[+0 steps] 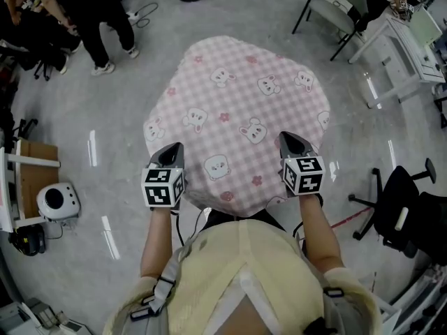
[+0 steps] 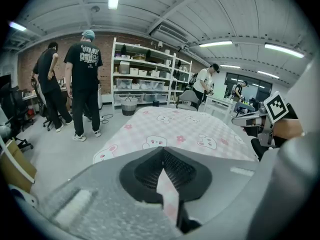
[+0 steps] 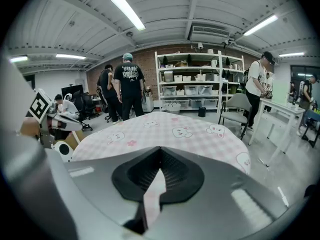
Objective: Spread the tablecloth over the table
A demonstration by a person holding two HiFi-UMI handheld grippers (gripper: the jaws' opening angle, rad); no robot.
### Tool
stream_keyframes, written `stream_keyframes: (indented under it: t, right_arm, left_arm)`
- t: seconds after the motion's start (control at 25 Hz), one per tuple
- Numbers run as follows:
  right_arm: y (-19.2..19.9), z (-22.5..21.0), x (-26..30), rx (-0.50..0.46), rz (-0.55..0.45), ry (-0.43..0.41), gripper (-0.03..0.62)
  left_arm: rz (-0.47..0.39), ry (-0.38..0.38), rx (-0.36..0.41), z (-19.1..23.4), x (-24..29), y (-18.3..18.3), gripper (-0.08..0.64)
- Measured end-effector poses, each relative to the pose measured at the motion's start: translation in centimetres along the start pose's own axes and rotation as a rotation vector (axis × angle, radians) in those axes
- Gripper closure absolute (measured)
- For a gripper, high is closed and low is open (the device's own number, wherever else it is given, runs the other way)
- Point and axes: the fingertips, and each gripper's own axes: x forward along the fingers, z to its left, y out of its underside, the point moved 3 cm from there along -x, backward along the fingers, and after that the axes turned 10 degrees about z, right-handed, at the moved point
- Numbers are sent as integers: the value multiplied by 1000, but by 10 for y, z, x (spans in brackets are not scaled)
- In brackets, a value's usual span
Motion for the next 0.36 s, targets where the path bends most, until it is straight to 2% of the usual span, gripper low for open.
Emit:
stream_keyframes:
  t: [0.36]
  right_arm:
    - [-5,-1,6,1,7,3,589]
  left_arm:
    - [-6,55,-32,-2,12,-6,554]
